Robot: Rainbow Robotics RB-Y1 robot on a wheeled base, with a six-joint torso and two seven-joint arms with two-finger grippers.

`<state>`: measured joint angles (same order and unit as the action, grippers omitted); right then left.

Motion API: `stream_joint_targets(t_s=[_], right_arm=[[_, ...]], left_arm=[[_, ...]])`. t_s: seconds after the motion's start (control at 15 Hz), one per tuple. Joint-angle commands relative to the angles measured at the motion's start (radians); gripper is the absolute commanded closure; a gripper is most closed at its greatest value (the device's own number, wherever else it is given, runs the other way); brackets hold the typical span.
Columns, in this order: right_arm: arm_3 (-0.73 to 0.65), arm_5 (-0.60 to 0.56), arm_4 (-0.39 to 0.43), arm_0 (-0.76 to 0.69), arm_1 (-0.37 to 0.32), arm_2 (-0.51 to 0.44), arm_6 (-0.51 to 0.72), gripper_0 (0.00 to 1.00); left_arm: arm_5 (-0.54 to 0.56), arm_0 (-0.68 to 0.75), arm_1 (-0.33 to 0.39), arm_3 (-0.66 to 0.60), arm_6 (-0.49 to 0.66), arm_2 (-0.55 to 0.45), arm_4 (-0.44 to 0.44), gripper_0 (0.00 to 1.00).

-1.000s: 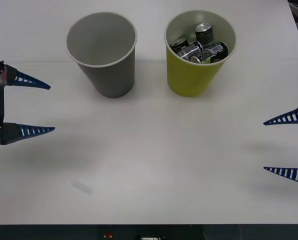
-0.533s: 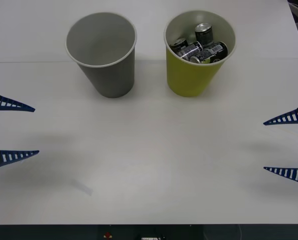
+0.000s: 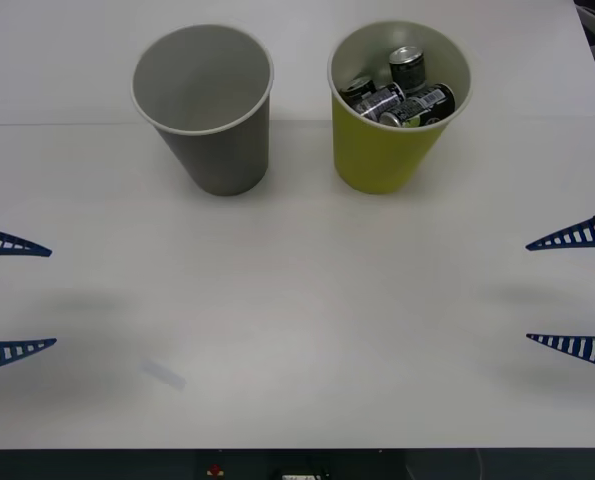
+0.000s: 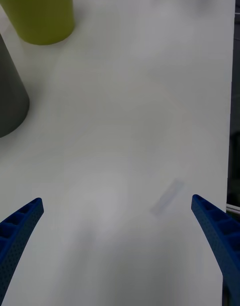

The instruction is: Put the can into the green bin and the plastic bottle into the gray bin

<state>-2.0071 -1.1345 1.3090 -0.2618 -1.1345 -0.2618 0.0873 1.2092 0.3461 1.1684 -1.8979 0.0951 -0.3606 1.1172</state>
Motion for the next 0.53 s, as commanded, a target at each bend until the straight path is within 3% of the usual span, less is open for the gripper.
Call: stream_joint_targets(t_s=[0.07, 0.53], right_arm=[[0.0, 0.0, 0.0, 0.0, 0.0, 0.0, 0.0, 0.0], [0.0, 0.0, 0.0, 0.0, 0.0, 0.0, 0.0, 0.0]], left_arm=[[0.001, 0.059, 0.023, -0.01, -0.018, -0.026, 0.009, 0.0], [0.0, 0.065, 0.027, -0.009, -0.023, -0.028, 0.042, 0.0]])
